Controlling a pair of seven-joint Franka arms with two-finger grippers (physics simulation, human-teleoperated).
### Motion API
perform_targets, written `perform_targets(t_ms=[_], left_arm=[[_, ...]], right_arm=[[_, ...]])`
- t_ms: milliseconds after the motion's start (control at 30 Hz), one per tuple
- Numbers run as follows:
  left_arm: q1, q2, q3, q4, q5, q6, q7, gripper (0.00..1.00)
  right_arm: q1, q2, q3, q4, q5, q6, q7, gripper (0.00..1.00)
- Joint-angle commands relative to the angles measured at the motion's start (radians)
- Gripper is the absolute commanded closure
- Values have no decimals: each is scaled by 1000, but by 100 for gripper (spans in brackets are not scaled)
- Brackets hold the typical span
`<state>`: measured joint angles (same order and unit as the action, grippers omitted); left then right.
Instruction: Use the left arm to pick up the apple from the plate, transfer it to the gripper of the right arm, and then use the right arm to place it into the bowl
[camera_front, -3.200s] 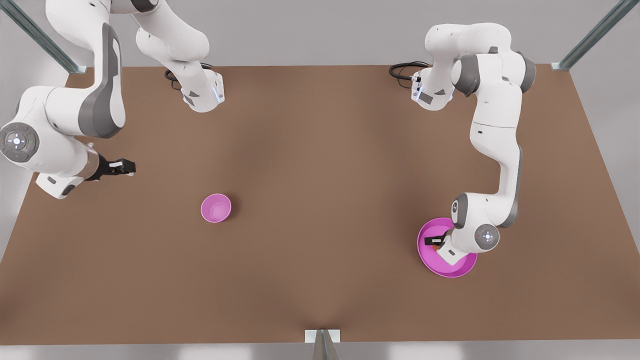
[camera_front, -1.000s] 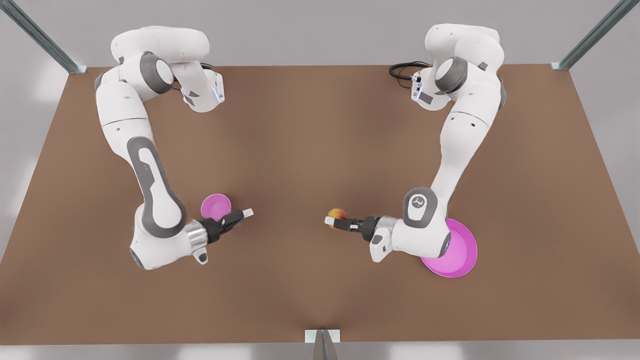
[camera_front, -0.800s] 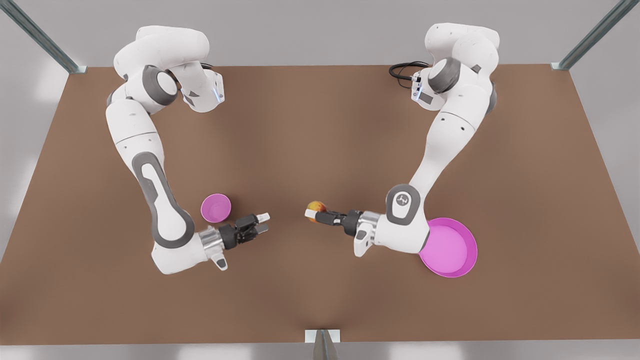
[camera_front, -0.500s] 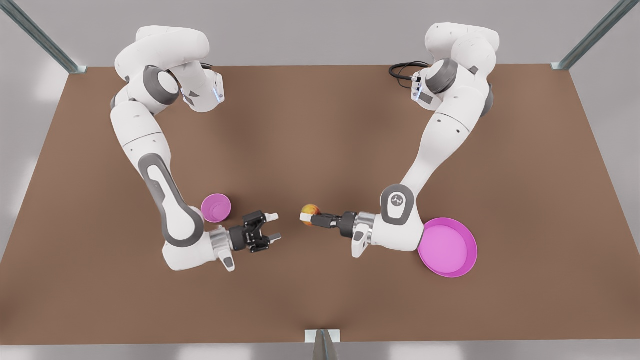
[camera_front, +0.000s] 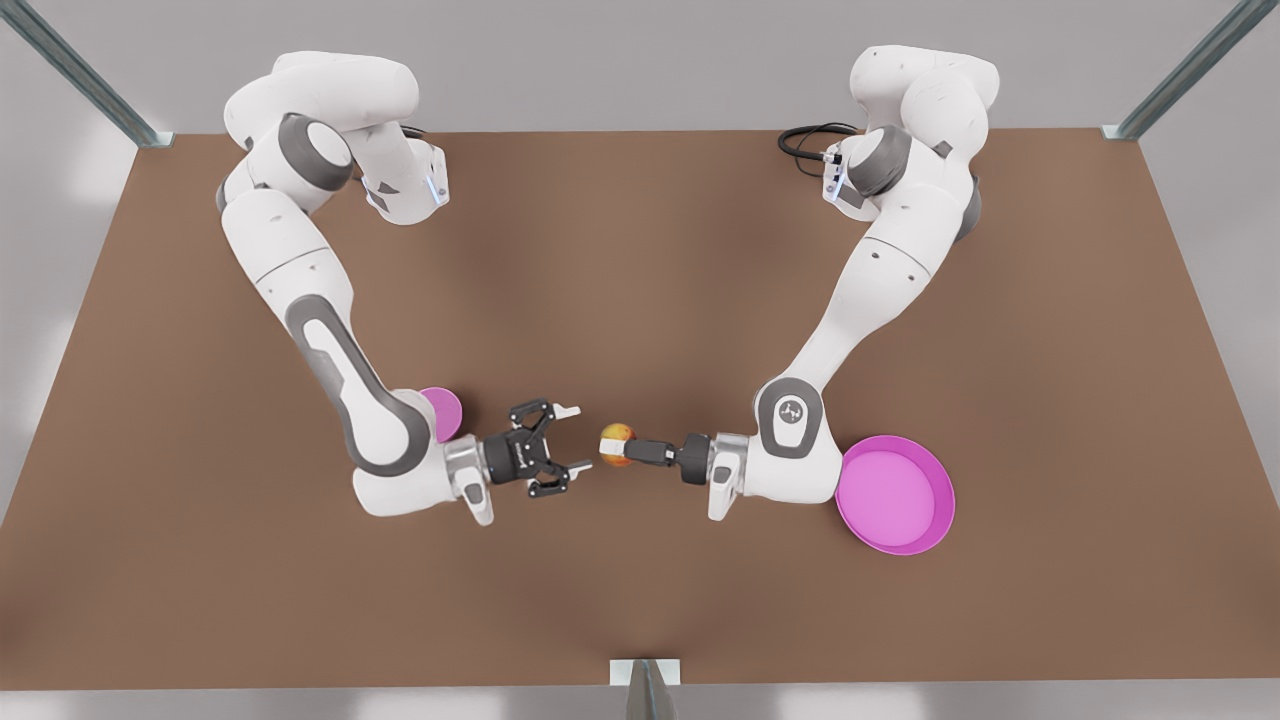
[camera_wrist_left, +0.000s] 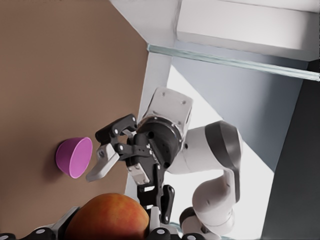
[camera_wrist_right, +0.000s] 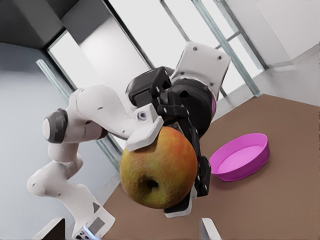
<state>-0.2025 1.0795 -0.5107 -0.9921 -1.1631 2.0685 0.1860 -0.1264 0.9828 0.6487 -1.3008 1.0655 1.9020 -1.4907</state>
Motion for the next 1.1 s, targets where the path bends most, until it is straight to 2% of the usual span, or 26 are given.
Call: perform_targets(t_ms=[0,300,433,1067], left_arm=[[0,0,-2,1,-9,9,287,33],[0,4,-2,0,-33,9,288,33],[0,4,0,-8,-93,7,270,33],[-2,19,0,-8,-92,4,259,32]], right_arm=[[2,-1,5,-8,10,94,-453,0],[30,25,6,9,39,138,-439,0],[36,31,32,15,62,160,-437,0],[68,40,57,26,99,215,-434,0]])
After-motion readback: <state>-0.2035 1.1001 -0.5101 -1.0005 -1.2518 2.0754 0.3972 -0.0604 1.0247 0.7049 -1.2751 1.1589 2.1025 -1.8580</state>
